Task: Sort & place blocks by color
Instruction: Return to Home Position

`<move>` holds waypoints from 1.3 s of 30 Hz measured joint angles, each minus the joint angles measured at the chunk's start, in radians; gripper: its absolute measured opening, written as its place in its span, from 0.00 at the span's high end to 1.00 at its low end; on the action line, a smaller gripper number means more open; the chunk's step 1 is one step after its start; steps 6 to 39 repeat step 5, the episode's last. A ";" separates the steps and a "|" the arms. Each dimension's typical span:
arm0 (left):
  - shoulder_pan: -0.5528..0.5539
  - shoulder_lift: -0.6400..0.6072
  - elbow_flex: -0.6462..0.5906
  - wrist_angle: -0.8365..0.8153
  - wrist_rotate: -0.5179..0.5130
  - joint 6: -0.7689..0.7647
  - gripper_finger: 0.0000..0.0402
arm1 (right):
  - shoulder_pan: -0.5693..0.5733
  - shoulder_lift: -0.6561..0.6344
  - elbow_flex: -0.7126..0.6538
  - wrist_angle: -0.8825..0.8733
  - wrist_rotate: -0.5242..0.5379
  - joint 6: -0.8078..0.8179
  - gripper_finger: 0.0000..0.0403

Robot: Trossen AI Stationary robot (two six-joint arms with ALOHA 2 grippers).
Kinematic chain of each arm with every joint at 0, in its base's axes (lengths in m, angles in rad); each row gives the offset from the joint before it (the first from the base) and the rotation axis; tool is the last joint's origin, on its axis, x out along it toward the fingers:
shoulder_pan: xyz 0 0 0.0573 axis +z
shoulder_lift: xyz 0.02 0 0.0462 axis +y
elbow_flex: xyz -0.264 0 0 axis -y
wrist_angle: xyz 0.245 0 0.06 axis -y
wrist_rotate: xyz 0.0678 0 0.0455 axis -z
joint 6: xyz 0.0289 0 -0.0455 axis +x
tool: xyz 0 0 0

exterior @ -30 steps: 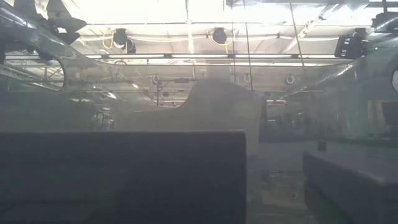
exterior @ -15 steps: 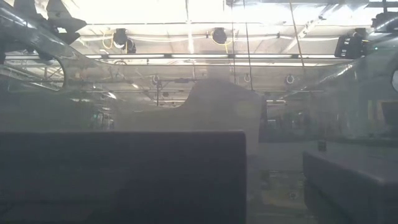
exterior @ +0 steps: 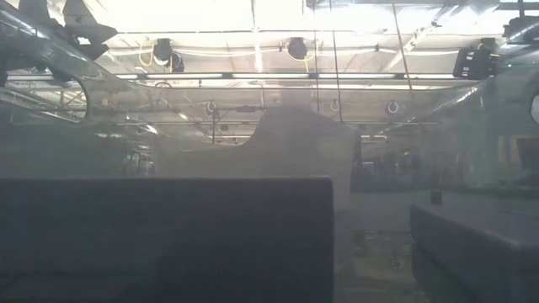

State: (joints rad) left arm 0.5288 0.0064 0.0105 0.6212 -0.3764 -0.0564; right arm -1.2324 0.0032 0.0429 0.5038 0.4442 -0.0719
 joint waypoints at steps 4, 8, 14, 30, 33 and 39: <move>0.000 0.000 0.000 0.000 0.000 0.000 0.38 | 0.000 0.000 0.000 0.000 0.000 0.000 0.47; 0.000 0.000 0.000 0.000 0.000 0.000 0.38 | 0.000 0.000 0.000 0.000 0.000 0.000 0.47; 0.000 0.000 0.000 0.000 0.000 0.000 0.38 | 0.000 0.000 0.000 0.000 0.000 0.000 0.47; 0.000 0.000 0.000 0.000 0.000 0.000 0.38 | 0.000 0.000 0.000 0.000 0.000 0.000 0.47; 0.000 0.000 0.000 0.000 0.000 0.000 0.38 | 0.000 0.000 0.000 0.000 0.000 0.000 0.47; 0.000 0.000 0.000 0.000 0.000 0.000 0.38 | 0.000 0.000 0.000 0.000 0.000 0.000 0.47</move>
